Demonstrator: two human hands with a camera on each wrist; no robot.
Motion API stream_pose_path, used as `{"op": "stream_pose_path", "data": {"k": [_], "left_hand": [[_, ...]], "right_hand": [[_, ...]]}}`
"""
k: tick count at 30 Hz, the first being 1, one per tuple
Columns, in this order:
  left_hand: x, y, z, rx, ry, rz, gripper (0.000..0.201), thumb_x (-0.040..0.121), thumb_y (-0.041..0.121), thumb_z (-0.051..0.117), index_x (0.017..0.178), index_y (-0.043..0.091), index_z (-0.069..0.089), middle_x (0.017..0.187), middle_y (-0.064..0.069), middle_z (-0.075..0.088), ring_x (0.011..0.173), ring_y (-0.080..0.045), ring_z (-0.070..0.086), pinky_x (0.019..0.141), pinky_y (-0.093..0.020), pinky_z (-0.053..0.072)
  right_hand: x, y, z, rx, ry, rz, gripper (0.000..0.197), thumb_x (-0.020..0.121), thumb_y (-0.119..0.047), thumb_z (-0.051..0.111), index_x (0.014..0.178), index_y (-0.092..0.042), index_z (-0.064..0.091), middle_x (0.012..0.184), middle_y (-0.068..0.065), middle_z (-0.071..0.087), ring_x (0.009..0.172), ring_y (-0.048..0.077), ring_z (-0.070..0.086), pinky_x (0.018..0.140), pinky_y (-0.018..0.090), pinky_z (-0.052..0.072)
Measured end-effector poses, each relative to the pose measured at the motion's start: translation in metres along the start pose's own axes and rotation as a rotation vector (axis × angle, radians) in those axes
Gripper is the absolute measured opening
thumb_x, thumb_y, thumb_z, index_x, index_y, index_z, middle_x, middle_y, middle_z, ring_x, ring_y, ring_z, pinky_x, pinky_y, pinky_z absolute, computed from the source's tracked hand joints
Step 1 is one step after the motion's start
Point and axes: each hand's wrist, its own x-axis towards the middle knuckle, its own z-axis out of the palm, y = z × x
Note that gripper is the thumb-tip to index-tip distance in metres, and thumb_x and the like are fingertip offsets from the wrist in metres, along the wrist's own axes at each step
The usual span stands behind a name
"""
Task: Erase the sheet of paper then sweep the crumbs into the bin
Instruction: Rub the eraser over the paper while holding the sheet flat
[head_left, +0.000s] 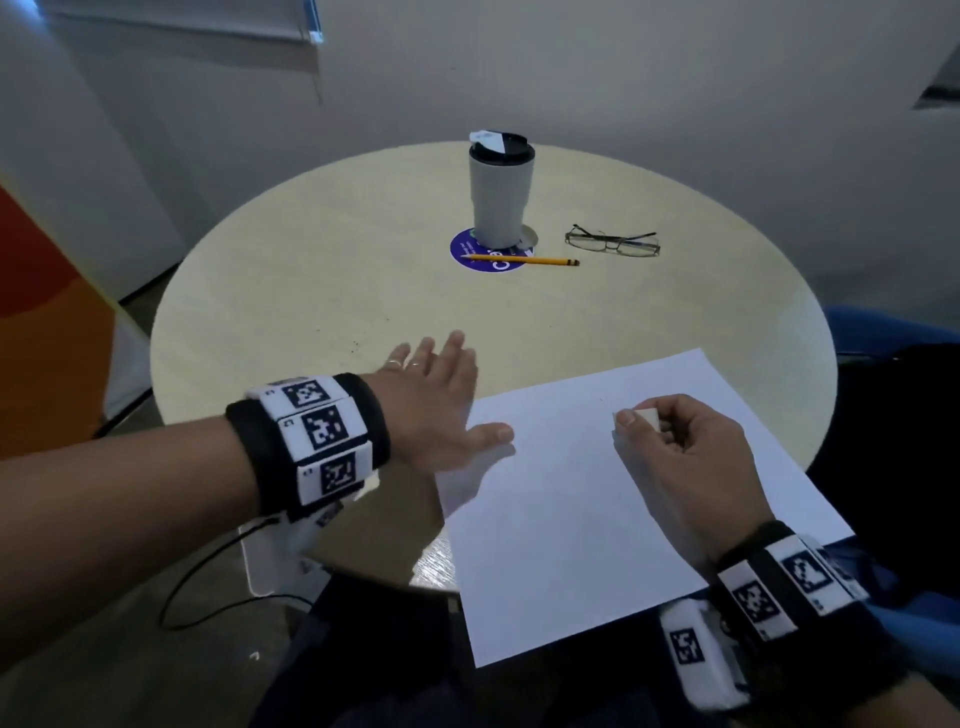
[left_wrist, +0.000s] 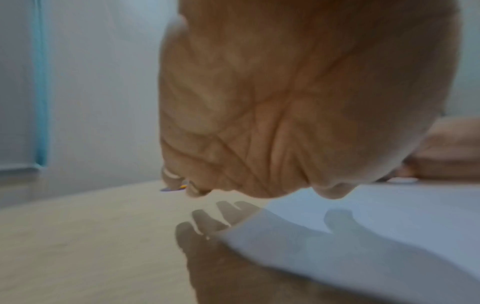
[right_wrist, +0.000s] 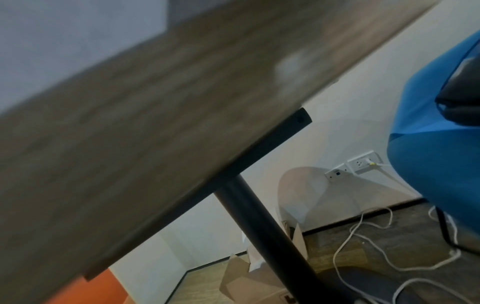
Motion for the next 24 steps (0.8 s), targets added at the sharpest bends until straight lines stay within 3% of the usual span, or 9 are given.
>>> {"op": "stream_pose_path", "data": {"k": [3,6,10,13,16,18,21,22,24], "left_hand": [[0.004,0.053,-0.015,0.139,0.071,0.379,0.107,0.094,0.086,0.017,0.163,0.015,-0.022,0.169,-0.004,-0.031,0.160,-0.027,-0.018,0.130,-0.050,-0.002],[0.020,0.088,-0.017,0.194,0.009,0.624,0.106,0.095,0.085,0.026,0.163,0.019,-0.023,0.171,-0.001,-0.028,0.159,-0.025,-0.021,0.130,-0.049,-0.006],[0.046,0.071,-0.016,0.145,0.028,0.549,0.097,0.095,0.086,0.020,0.164,0.031,-0.020,0.169,0.005,-0.031,0.158,-0.021,-0.025,0.129,-0.049,-0.009],[0.056,0.033,-0.019,0.101,0.015,0.250,0.102,0.091,0.090,0.012,0.163,0.026,-0.023,0.168,0.004,-0.033,0.159,-0.023,-0.023,0.129,-0.049,-0.008],[0.048,0.015,-0.020,0.053,0.026,-0.026,0.109,0.091,0.089,0.012,0.164,0.013,-0.020,0.169,-0.008,-0.032,0.159,-0.032,-0.021,0.129,-0.051,-0.009],[0.032,0.030,-0.015,0.073,0.104,0.092,0.102,0.095,0.082,0.011,0.165,0.013,-0.016,0.169,-0.011,-0.030,0.159,-0.033,-0.020,0.129,-0.052,-0.007],[0.002,0.063,0.002,0.211,0.087,0.607,0.088,0.098,0.074,0.009,0.166,0.024,-0.015,0.171,-0.003,-0.027,0.159,-0.026,-0.022,0.128,-0.048,-0.008],[-0.004,0.067,0.007,0.214,0.039,0.687,0.087,0.098,0.076,0.009,0.165,0.028,-0.017,0.170,0.000,-0.029,0.158,-0.024,-0.026,0.127,-0.045,-0.011],[-0.002,0.057,0.012,0.190,0.017,0.589,0.094,0.093,0.083,0.009,0.163,0.029,-0.022,0.165,0.004,-0.036,0.156,-0.022,-0.030,0.126,-0.043,-0.014]], "right_hand": [[0.003,-0.002,-0.002,-0.013,0.063,-0.060,0.015,0.099,-0.018,0.076,0.093,-0.005,0.072,0.071,0.002,0.063,0.067,0.015,0.054,0.066,0.028,0.048],[0.007,-0.004,-0.005,0.209,0.106,0.010,0.014,0.100,-0.006,0.071,0.089,-0.001,0.066,0.072,0.011,0.053,0.066,0.018,0.051,0.069,0.032,0.047],[0.009,-0.003,-0.007,0.206,0.106,0.054,0.022,0.096,-0.006,0.072,0.077,-0.012,0.064,0.074,0.011,0.036,0.062,0.020,0.033,0.063,0.033,0.036],[0.008,-0.004,-0.006,0.166,0.114,0.075,0.022,0.094,-0.006,0.073,0.075,-0.012,0.063,0.065,0.002,0.033,0.062,0.021,0.028,0.062,0.033,0.035],[0.008,-0.005,-0.005,0.166,0.110,0.085,0.020,0.094,-0.006,0.073,0.078,-0.010,0.063,0.062,-0.002,0.034,0.061,0.021,0.029,0.063,0.033,0.036],[0.009,-0.005,-0.005,0.156,0.111,0.092,0.020,0.093,-0.007,0.074,0.077,-0.011,0.064,0.063,0.000,0.035,0.062,0.022,0.029,0.064,0.034,0.035],[0.009,-0.004,-0.005,0.122,0.124,0.077,0.018,0.092,-0.014,0.077,0.078,-0.012,0.066,0.071,0.008,0.036,0.068,0.025,0.031,0.068,0.039,0.034],[0.009,-0.005,-0.006,0.112,0.125,0.070,0.018,0.092,-0.015,0.077,0.079,-0.012,0.066,0.074,0.011,0.036,0.069,0.026,0.031,0.068,0.039,0.034],[0.008,-0.005,-0.007,0.154,0.126,0.068,0.014,0.095,-0.011,0.074,0.086,-0.009,0.064,0.077,0.014,0.038,0.066,0.025,0.034,0.062,0.036,0.034]]}}
